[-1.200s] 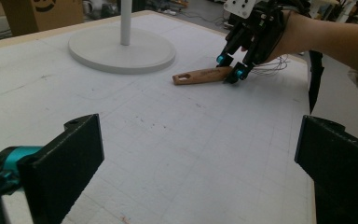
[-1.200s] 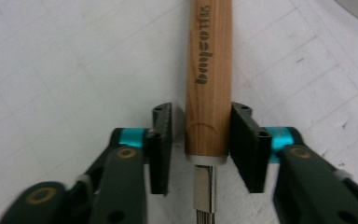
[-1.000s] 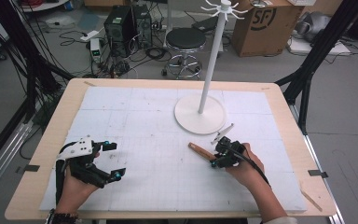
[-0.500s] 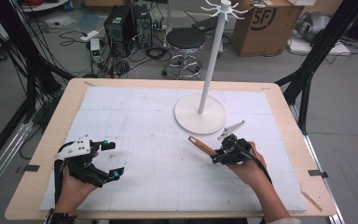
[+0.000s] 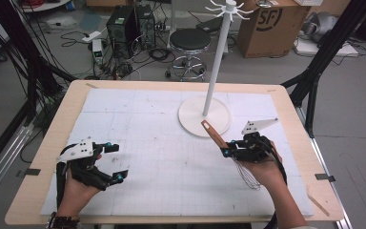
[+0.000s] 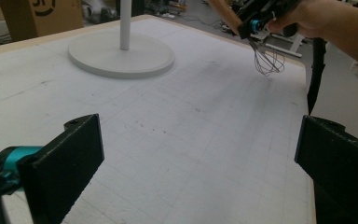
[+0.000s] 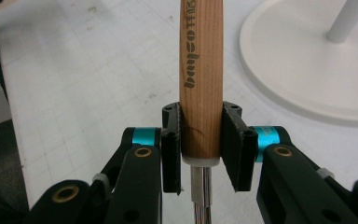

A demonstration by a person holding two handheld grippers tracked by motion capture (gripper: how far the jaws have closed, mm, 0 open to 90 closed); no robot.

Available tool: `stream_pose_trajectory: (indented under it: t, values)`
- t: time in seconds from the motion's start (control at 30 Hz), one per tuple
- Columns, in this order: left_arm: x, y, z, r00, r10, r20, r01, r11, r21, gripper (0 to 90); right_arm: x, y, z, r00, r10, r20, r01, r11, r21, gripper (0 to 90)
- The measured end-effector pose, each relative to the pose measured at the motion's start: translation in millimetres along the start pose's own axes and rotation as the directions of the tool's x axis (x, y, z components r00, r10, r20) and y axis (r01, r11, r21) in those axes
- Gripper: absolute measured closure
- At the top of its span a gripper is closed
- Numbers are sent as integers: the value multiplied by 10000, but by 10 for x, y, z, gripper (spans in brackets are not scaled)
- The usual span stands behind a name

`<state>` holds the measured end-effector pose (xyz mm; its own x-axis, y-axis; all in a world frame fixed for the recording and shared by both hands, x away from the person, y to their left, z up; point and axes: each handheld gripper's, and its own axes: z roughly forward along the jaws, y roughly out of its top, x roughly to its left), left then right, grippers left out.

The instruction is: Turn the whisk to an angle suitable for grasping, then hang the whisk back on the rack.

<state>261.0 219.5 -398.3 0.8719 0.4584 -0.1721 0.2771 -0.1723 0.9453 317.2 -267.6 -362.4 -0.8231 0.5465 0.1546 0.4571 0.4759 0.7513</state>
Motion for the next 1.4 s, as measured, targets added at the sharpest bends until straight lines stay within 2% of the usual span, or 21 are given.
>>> stream_pose_trajectory:
  t: [0.07,0.13,0.23,0.4,0.43,0.5,0.6,0.83,0.97,1.0,1.03,1.1,1.23,1.33,1.4]
  values:
    - [-1,0,6,10000,13,54,-13,10000,9,17,11,20,-25,10000,-13,-8,13,10000,-78,713]
    - [-4,1,5,10000,34,71,-35,10000,18,17,35,84,-109,9999,-159,-42,157,9985,-520,713]
    - [-2,4,0,10000,19,78,-18,10000,-45,17,55,131,-172,9998,-219,-32,216,9971,-723,713]
    - [1,2,5,9999,44,93,-43,10000,-28,17,43,223,-307,9997,-218,-88,203,9891,-1460,712]
    - [1,3,5,9999,33,102,-33,10000,-32,17,28,252,-351,9997,-252,-72,235,9828,-1834,712]
    - [0,3,4,9999,40,97,-40,10000,-20,17,23,265,-376,9997,-229,-60,213,9804,-1961,712]
    - [2,4,-2,9999,59,112,-58,10000,-25,17,-13,329,-455,9996,-282,13,276,9665,-2551,712]
    - [3,9,3,9999,39,128,-38,10000,-57,17,-43,489,-588,9991,-402,162,432,9545,-2951,712]
    - [-9,28,15,9999,71,116,-71,10000,-68,17,-61,620,-690,9983,-498,299,570,9398,-3369,712]
    - [-15,31,18,9999,59,106,-58,9999,-86,17,-63,681,-734,9956,-756,546,903,9292,-3583,712]
    - [-19,33,24,9999,57,157,-56,9999,-107,17,-63,681,-734,9956,-756,546,903,9292,-3583,712]
    - [-26,34,29,9998,86,157,-85,10000,-37,17,-69,765,-789,9956,-720,605,897,9202,-3811,712]
    - [-12,31,33,9998,92,177,-91,9999,-70,17,-99,839,-820,9945,-825,649,1014,9148,-3910,712]
    - [1,23,32,9998,86,180,-85,9999,-59,17,-118,908,-848,9940,-807,737,1032,9150,-3900,712]
    - [1,18,33,9998,57,176,-56,10000,-47,17,-151,981,-883,9928,-860,830,1124,9078,-4040,712]
